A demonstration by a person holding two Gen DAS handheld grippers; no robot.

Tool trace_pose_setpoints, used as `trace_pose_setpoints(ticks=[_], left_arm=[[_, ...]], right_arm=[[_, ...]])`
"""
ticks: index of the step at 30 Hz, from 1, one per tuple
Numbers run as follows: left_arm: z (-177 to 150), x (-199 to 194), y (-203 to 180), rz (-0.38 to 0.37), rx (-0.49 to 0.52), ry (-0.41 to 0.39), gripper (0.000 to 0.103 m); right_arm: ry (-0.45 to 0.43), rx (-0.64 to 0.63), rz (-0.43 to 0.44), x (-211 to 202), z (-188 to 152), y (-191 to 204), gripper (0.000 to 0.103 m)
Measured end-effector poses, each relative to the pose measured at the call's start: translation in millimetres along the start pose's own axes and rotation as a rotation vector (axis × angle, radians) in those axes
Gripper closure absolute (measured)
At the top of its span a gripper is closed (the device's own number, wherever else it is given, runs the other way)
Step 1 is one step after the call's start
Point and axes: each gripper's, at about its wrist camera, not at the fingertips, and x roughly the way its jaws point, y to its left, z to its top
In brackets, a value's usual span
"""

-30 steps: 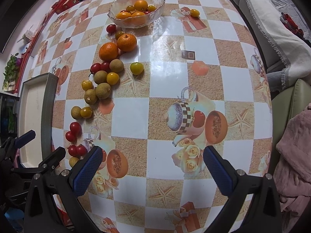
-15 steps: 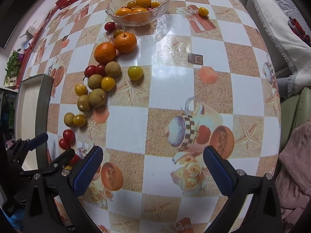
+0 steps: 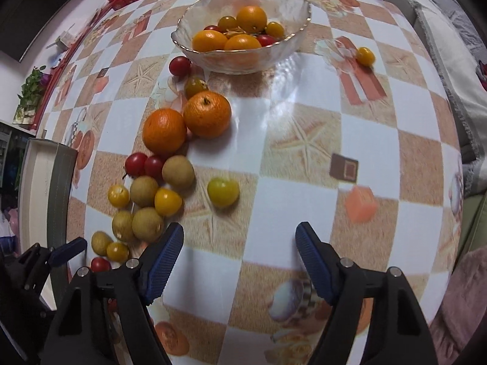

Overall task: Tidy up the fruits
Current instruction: 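Grasp a red cherry tomato with the left tool while the right tool grasps a yellow cherry tomato, then carry the red tomato in the left tool while the right tool carries the yellow tomato to the white tray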

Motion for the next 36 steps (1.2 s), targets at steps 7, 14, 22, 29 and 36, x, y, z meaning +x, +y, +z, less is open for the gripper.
trace_pose_setpoints(ticks=[7,14,22,29,36], left_arm=[[5,-1,-13,-0.012,-0.021,-0.006,0.046],[-2,-13,-25,-0.090,-0.021,-0.012,0.081],[-3,-13,-19,-0.112,-0.010,-0.009,0.081],[-8,-19,-7,-0.121,-0.009,-0.010,0.081],[-10,-38,0,-0.142,-0.019,-0.036,0.081]], right_arm=[[-0.036,-0.056,-0.017,8,17,10,0.060],[-0.041,-0.009,0.054,3,16,6,0.079],[-0.041,0.073,0.116,-11,-20,-13,0.079],[-0.034,0.108,0.139,-21,-41,-19,0.079],[-0.027,0.119,0.149,-33,-48,-13,0.079]])
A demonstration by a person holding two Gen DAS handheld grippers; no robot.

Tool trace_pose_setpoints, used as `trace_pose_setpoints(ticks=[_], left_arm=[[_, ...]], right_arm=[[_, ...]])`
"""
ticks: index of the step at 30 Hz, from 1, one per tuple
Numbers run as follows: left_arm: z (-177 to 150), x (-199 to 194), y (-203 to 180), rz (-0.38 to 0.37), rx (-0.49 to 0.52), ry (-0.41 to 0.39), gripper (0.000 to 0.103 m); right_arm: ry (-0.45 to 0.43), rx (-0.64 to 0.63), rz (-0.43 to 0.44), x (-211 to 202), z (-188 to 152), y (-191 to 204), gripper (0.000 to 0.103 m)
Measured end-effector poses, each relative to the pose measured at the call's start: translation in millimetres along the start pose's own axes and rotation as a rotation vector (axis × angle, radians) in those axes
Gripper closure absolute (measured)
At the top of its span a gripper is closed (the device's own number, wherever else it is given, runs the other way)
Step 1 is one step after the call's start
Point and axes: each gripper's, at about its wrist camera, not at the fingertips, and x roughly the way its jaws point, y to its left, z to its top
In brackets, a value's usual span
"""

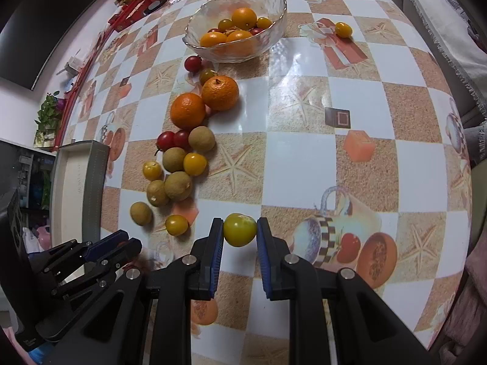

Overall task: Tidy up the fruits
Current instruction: 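Carry the red tomato in the left tool while the right tool carries the yellow tomato to the white tray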

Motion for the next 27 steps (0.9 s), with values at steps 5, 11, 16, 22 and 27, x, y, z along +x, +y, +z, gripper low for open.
trace_pose_setpoints(ticks=[5,11,16,22,27], left_arm=[[-2,-27,12,-0.012,-0.010,-0.040,0.081],[-7,-54,44,-0.004,-0.043,-0.077,0.081],[-21,-65,83,0.029,-0.095,-0.085,0.081],[-45,-68,142,0.096,-0.149,-0.068,0.081],[-62,-57,188,0.160,-0.185,-0.038,0.081]], right_arm=[[0.004,-0.019,0.005,-12,-6,15,0.079],[0.016,-0.085,0.009,-21,-11,52,0.079],[0.032,-0.155,0.029,-18,-14,100,0.079],[0.070,-0.253,0.072,3,-15,170,0.079],[0.124,-0.304,0.102,36,-17,219,0.079]])
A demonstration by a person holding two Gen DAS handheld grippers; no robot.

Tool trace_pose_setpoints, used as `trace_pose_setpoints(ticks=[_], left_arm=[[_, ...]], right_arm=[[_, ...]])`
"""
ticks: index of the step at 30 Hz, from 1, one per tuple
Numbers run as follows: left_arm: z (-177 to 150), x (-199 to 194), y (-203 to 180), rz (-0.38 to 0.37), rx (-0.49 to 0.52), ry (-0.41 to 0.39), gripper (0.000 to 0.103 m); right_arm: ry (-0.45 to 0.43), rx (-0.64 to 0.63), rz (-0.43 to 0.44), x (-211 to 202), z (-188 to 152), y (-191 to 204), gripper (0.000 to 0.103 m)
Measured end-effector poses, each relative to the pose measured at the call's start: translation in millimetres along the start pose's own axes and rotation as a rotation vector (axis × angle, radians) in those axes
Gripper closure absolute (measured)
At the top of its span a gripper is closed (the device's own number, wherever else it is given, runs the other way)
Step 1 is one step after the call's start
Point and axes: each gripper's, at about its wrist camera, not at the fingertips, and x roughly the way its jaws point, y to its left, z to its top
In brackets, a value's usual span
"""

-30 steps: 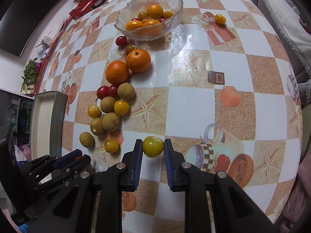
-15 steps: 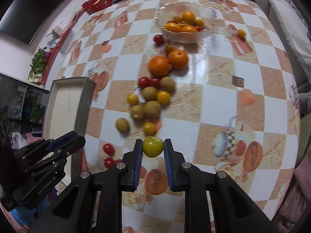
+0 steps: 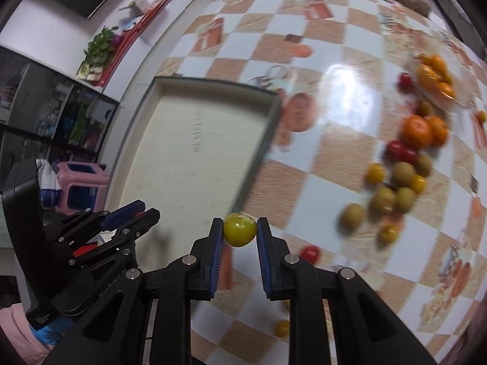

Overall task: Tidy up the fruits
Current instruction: 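Carry the red tomato in the left tool while the right tool carries the yellow tomato to the white tray, then open the left tool over the tray while the right tool releases its yellow tomato there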

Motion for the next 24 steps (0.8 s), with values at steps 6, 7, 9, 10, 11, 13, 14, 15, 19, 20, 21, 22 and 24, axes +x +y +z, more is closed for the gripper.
trace_pose_setpoints(ticks=[6,7,9,10,11,13,14,15,19,20,21,22,24], left_arm=[[-4,23,35,0.041,-0.038,0.030,0.081],[-4,26,36,0.046,-0.033,0.034,0.081],[-4,32,38,0.049,-0.026,0.040,0.081],[-5,34,38,0.051,-0.024,0.040,0.081],[-5,34,38,0.054,-0.023,0.035,0.081],[-6,36,36,0.061,-0.015,0.031,0.081],[-7,36,35,0.063,-0.014,0.030,0.080],[-6,37,34,0.062,-0.014,0.032,0.075],[-13,31,35,0.083,-0.023,-0.002,0.018],[-14,31,36,0.085,-0.018,0.000,0.018],[-16,32,36,0.088,-0.016,0.014,0.018],[-18,32,37,0.093,-0.016,0.023,0.018],[-21,30,39,0.097,-0.019,0.028,0.018]], right_arm=[[0.070,-0.082,-0.020,49,16,42,0.079],[0.080,-0.097,-0.035,57,17,47,0.079],[0.091,-0.116,-0.058,66,19,53,0.079],[0.099,-0.122,-0.076,72,20,55,0.079],[0.105,-0.125,-0.089,75,21,56,0.078],[0.124,-0.130,-0.114,81,21,56,0.078],[0.137,-0.134,-0.123,86,22,56,0.078],[0.141,-0.138,-0.124,87,22,57,0.077],[0.145,-0.173,-0.101,88,23,65,0.031],[0.135,-0.182,-0.113,86,23,67,0.026],[0.125,-0.184,-0.112,83,23,68,0.024],[0.117,-0.175,-0.110,81,24,67,0.022],[0.099,-0.148,-0.102,74,26,64,0.021]])
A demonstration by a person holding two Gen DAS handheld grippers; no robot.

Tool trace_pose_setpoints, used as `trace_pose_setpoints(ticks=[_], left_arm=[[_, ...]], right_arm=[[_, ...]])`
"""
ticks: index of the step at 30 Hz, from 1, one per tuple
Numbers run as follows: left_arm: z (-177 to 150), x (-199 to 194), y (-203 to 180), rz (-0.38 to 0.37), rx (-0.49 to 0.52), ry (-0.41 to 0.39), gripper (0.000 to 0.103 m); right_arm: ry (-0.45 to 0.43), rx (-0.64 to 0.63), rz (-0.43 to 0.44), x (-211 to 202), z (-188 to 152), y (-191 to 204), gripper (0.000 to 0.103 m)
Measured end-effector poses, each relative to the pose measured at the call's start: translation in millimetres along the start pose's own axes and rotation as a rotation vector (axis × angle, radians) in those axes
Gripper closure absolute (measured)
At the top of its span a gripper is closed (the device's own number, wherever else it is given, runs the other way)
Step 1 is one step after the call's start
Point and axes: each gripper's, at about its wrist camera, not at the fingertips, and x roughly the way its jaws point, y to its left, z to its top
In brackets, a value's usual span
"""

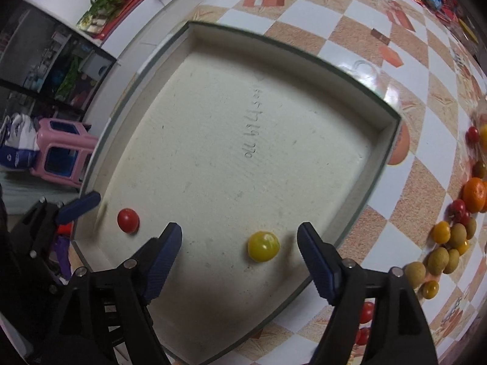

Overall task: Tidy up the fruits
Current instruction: 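Open the left tool over the tray while the right tool releases its yellow tomato there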

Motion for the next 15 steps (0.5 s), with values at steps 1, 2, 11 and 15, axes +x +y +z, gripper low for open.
trace_pose_setpoints(ticks=[1,2,11,15], left_arm=[[-1,-1,1,0.003,-0.001,0.002,0.018],[-2,-4,1,0.004,-0.003,0.003,0.018],[1,-28,-28,-0.035,0.061,-0.025,0.018],[1,-40,-62,-0.058,0.143,-0.045,0.018]], right_arm=[[-0.014,0.015,0.004,-6,0,-3,0.018],[-0.035,0.029,0.009,-15,-3,-11,0.015],[-0.112,0.145,-0.009,-61,-34,-65,0.001],[-0.131,0.214,-0.040,-72,-55,-91,0.001]])
